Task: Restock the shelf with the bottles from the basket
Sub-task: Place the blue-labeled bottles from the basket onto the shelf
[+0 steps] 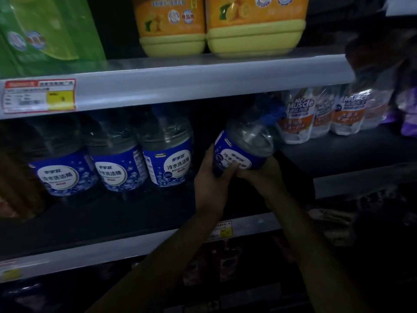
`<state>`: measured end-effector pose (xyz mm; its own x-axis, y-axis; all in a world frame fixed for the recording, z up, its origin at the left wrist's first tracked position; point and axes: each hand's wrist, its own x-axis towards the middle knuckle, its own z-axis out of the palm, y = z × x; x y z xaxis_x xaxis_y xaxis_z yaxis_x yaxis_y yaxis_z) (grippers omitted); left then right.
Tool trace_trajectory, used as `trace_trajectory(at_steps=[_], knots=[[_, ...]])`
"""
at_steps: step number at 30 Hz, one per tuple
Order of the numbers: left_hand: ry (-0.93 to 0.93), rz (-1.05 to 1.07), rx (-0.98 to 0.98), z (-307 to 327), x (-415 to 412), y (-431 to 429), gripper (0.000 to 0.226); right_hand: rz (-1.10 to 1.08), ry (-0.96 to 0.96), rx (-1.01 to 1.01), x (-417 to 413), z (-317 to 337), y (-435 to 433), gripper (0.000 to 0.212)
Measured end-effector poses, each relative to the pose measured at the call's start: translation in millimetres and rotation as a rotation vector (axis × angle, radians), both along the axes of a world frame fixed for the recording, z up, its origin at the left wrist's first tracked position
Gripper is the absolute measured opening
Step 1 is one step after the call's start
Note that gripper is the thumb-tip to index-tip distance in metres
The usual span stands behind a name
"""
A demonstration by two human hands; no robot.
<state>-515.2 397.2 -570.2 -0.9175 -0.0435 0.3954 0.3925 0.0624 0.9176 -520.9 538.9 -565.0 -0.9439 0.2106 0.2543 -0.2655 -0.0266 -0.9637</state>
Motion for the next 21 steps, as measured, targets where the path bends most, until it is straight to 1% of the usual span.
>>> trace_trajectory(at_steps=[8, 12, 15, 18, 21], knots=[[-0.023, -0.021, 0.014, -6.9, -31.5, 4.8, 0.062, -0.151, -0.036, 0.005, -29.9, -8.2, -18.9, 0.084], [-0.087, 0.023, 0.048, -12.9, -47.3, 7.5, 0.062, -0.185, -0.015, 0.014, -42.3, -13.2, -27.2, 0.085], [-0.148, 0.064, 0.052, -15.0, -57.2, 8.3, 0.063, -0.187, -0.011, 0.073, -53.8, -16.5, -30.4, 0.074], [-0.187, 0.123, -0.035, -15.4, -65.1, 9.3, 0.062, -0.194, -0.020, 0.090, -65.9, -19.0, -33.4, 0.061], [-0.256, 0.101, -0.080, -16.8, -70.7, 7.4, 0.071, -0.159, -0.033, 0.060, -72.1, -21.0, -36.5, 0.062]])
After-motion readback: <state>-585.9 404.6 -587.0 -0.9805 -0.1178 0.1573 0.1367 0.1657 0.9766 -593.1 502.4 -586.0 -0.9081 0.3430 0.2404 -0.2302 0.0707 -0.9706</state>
